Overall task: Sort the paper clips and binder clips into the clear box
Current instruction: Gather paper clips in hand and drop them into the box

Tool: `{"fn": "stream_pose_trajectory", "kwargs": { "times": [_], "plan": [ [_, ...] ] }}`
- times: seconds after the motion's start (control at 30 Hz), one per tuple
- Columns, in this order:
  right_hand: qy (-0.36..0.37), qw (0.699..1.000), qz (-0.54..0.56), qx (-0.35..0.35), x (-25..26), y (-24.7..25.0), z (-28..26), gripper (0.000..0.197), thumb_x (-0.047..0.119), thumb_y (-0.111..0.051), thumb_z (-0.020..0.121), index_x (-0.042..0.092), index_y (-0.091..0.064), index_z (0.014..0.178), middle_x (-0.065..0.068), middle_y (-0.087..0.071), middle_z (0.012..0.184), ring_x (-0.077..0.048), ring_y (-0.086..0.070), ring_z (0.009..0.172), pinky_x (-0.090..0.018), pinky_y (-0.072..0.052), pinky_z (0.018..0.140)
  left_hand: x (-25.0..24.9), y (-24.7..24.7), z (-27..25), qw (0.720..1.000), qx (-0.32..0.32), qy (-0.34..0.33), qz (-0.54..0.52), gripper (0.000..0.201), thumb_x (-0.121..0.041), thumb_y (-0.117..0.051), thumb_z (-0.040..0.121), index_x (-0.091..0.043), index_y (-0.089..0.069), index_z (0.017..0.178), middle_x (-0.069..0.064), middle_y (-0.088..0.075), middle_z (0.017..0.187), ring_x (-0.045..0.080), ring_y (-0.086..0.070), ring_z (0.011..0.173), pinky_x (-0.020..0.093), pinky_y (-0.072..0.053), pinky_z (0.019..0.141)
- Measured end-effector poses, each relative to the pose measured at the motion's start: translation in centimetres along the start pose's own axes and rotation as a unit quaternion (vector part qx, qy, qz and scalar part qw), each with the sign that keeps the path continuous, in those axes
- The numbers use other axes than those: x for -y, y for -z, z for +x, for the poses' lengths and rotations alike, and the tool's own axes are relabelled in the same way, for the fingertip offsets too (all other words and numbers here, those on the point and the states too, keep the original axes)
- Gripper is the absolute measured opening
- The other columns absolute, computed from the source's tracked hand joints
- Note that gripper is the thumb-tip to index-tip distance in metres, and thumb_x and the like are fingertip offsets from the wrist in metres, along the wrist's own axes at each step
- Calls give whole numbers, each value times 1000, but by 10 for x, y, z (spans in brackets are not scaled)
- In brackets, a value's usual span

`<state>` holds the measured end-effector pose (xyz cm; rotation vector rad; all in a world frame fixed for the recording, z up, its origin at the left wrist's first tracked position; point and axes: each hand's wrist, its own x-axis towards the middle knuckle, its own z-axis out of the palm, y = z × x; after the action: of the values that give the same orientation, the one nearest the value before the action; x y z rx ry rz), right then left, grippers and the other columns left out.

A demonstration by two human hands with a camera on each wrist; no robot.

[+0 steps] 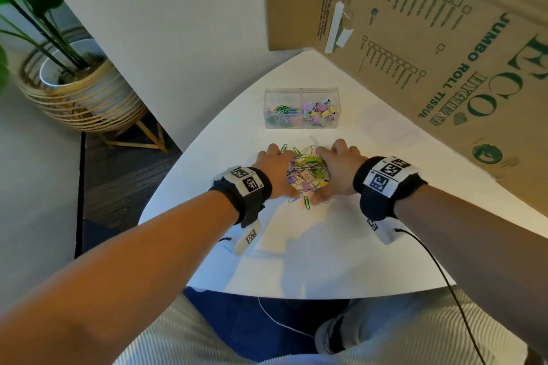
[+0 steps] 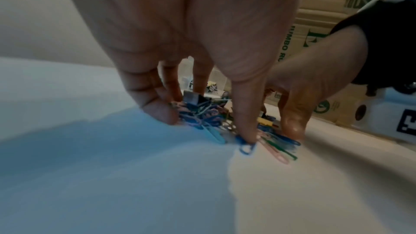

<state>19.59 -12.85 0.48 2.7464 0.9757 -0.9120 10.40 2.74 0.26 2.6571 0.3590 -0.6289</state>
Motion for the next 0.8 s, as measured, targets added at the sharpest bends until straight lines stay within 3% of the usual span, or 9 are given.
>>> {"fn": "stream_pose_trajectory", "kwargs": {
  "times": [0.13,0.2,0.33,0.43,0.63,0.8],
  "plan": [
    [-30,999,31,-20,-12,2,-9,129,77,-75,50,24,-11,149,-14,-30,135,-38,-40,124,-47,-43,100,6,1,-9,999,-31,-9,-27,102,-54,-79,65,-30,-23,147,9,-31,136,31,-31,127,46,-37,103],
    [-59,998,33,-10,-23,2,-16,129,77,-75,49,23,-12,147,-15,-30,136,-39,-45,122,-47,-45,96,15,6,-14,999,-37,17,-6,104,-54,-79,64,-32,-20,146,9,-30,136,31,-32,125,46,-40,101],
    [-45,997,69,9,-17,-3,-21,134,72,-79,51,25,-4,151,-16,-29,139,-36,-50,120,-44,-47,98,13,12,-14,996,15,85,-15,72,-29,-74,76,-20,-34,134,10,-46,122,28,-54,100,37,-51,80],
    [-13,996,87,-2,8,-2,-16,134,66,-83,53,26,-2,152,-14,-29,136,-34,-51,119,-42,-47,99,-2,8,-9,997,-19,71,-21,48,-20,-69,81,-14,-45,122,10,-56,112,26,-56,92,34,-49,76],
    [-17,994,104,-31,42,0,0,115,49,-88,55,23,-23,146,-16,-33,133,-38,-55,112,-42,-50,94,-17,4,2,992,-56,76,-79,36,-17,-68,83,-13,-59,117,9,-60,120,27,-58,108,32,-49,88],
    [-2,984,166,-67,50,1,6,74,20,-80,66,25,-47,132,-13,-45,122,-36,-59,104,-35,-47,83,-19,0,4,982,-74,57,-167,33,-6,-57,87,-16,-66,117,10,-67,112,27,-63,98,31,-51,83]
  ]
}}
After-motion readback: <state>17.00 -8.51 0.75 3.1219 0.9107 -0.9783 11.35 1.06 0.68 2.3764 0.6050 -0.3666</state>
